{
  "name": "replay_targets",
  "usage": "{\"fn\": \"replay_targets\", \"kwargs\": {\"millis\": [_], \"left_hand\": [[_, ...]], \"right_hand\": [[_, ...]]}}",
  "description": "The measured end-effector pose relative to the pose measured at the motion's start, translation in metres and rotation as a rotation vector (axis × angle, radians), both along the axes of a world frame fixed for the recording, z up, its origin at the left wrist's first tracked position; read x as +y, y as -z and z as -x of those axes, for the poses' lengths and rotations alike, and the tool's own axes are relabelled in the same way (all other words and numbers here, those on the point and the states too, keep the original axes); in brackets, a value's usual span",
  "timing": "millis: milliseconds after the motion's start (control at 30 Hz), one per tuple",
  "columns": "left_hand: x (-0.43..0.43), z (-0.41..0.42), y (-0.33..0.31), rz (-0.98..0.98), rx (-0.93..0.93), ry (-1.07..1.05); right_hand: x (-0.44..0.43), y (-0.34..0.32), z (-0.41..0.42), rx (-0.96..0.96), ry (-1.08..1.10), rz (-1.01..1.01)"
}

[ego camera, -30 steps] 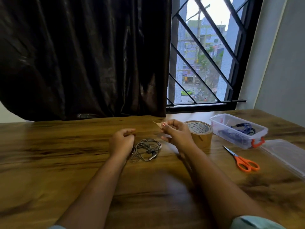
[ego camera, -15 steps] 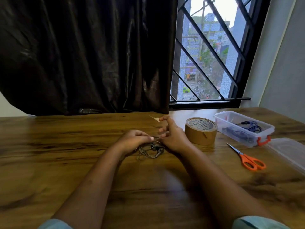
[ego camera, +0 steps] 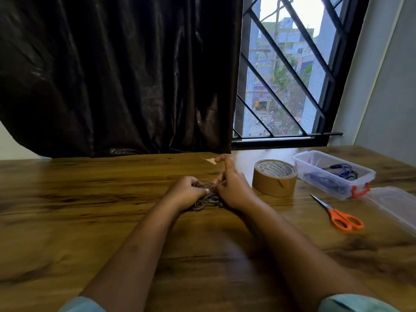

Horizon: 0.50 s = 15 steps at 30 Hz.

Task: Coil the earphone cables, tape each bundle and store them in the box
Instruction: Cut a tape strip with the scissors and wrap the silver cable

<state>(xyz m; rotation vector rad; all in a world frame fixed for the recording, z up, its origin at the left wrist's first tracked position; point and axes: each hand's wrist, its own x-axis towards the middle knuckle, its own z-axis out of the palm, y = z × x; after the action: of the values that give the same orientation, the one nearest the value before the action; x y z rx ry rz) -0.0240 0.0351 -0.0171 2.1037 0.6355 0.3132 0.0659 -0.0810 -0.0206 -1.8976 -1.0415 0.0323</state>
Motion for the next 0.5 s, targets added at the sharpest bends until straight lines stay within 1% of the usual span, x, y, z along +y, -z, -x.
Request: {"fn": "replay_targets", "kwargs": {"millis": [100, 167, 267, 300, 400, 500], "left_hand": [[0.001, -0.001, 0.001, -0.061, 0.032, -0.01], [0.001, -0.002, 0.001, -0.088, 0.032, -0.02], [0.001, -0.002, 0.0, -0.055, -0.052, -0.027], [0.0, -0.002, 0.0, -0.019, -0.092, -0.031], [-0.006, -0.003, -0.004, 0.186, -0.255, -0.038], [-0.012, -0.002, -0.008, 0.345, -0.406, -0.039]], "right_hand": [[0.001, -0.002, 0.002, -0.026, -0.02, -0.035], [0.002, -0.004, 0.003, 0.02, -0.052, -0.022], [0.003, -0.008, 0.005, 0.12, -0.076, -0.034], [0.003, -0.008, 0.004, 0.145, -0.082, -0.045], [0.001, -0.01, 0.003, 0.241, -0.086, -0.091], [-0.002, -0.012, -0.001, 0.342, -0.095, -0.136]]}}
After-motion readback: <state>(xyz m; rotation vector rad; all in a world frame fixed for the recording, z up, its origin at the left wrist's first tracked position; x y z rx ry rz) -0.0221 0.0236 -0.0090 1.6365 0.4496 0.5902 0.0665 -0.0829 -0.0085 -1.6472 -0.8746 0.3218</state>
